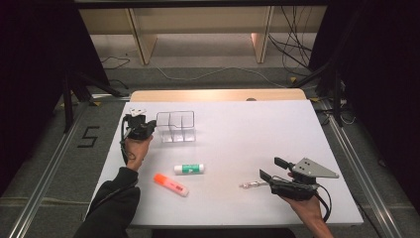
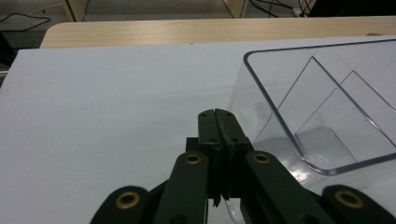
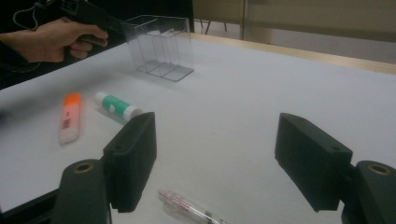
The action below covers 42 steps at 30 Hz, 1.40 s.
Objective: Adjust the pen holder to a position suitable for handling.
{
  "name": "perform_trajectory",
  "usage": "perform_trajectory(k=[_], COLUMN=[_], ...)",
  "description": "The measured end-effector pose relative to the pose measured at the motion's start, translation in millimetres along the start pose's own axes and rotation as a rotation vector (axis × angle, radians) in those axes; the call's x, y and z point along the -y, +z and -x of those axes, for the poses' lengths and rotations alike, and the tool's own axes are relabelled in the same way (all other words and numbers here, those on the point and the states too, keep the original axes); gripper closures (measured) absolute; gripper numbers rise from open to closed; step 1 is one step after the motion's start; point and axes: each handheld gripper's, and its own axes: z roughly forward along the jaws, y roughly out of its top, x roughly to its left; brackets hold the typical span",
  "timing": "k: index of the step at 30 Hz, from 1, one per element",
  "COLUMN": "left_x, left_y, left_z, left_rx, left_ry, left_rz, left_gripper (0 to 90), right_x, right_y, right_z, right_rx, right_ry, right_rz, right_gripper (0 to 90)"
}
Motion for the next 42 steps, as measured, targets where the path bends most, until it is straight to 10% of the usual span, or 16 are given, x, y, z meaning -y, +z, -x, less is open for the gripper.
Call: perform_trajectory(k=[19,42], left_x=[-2.1,-12.6], left_y=[9.1,28.0], left_z=[11.1,55.9], left_rx=[0.027,0.089], left_ry=[-0.032,0.037], left_rz=[-0.009,-0.021], left_gripper=[89.2,89.2], right_x=[-0.3,0.4], right_y=[0.1,1.2], right_z=[1.2,2.2], right_rx=[0.005,0.000], right_ry=[-0.001,0.003], right_rz=[-0.005,-0.015], right_gripper=[30.3,30.3])
